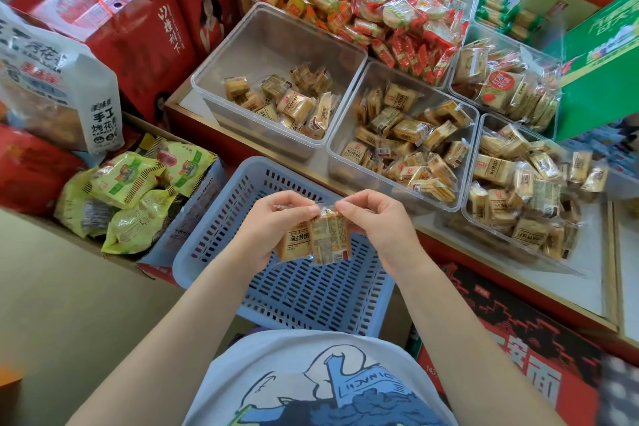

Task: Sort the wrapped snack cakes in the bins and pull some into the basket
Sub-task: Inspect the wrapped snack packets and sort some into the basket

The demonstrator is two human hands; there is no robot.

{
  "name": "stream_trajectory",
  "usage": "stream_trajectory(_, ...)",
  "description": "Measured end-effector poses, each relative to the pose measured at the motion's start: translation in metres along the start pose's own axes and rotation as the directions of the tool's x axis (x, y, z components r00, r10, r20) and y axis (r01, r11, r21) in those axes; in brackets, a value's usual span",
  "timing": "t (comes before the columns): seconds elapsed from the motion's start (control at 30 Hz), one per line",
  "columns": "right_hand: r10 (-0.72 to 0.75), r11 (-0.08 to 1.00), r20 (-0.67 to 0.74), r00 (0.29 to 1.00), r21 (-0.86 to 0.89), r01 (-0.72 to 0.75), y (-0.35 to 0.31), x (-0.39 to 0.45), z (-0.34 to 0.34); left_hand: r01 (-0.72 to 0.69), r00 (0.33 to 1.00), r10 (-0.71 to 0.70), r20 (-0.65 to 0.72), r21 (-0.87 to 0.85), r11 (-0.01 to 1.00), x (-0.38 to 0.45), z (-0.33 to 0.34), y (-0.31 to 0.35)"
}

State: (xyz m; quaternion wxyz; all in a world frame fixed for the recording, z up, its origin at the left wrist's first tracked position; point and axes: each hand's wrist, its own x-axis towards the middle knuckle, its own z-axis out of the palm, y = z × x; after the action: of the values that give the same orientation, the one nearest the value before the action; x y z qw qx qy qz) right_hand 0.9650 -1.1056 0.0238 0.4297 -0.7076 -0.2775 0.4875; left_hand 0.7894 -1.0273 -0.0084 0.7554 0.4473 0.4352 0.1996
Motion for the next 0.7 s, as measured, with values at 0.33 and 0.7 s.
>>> stream_trajectory(0.33,0.179,0.954,-0.029,0.983,0.249,-0.166,-0.006,0.004,-0.002,0.135,0.988,-0.111,0.112,-0.241,0.961,-0.001,0.007,0.005)
stream_trajectory(0.7,0.091,0.994,0.132,0.987,0.047,-0.098,-0.014,-0.007,0.002,-0.021,0.995,0.031,0.091,-0.109,0.994,0.0,0.003,0.0)
